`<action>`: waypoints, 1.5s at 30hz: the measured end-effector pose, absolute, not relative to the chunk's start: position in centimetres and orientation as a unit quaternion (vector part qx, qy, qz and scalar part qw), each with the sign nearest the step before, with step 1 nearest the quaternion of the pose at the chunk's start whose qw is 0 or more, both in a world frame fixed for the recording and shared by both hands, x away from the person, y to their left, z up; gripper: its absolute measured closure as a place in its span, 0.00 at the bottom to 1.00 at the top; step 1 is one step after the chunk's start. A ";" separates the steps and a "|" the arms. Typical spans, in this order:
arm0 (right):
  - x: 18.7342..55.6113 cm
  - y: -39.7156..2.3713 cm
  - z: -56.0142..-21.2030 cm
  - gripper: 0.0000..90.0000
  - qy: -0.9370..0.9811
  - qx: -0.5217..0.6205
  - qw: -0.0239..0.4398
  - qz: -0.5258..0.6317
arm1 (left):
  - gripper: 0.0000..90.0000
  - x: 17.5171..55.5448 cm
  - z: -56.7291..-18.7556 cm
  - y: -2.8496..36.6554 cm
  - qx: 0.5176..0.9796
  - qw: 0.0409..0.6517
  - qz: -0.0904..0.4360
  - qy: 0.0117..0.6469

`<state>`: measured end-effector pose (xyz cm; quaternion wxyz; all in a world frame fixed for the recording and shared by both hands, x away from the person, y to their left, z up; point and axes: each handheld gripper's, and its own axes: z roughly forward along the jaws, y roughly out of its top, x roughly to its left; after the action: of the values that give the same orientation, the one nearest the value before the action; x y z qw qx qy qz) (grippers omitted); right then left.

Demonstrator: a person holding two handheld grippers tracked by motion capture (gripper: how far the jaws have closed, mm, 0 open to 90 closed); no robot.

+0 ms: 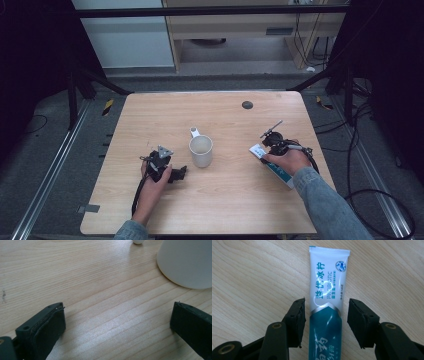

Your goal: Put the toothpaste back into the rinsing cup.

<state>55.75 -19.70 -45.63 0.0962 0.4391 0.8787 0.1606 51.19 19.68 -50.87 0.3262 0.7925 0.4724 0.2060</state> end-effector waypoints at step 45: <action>56.3 -19.3 -47.0 0.60 0.880 0.445 0.088 0.142 | 0.00 51.2 -50.9 19.7 0.793 0.326 0.206 0.472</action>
<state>56.33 -19.34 -46.97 0.0882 0.4447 0.8800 0.1417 51.19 19.68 -50.87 0.3262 0.7927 0.4720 0.2059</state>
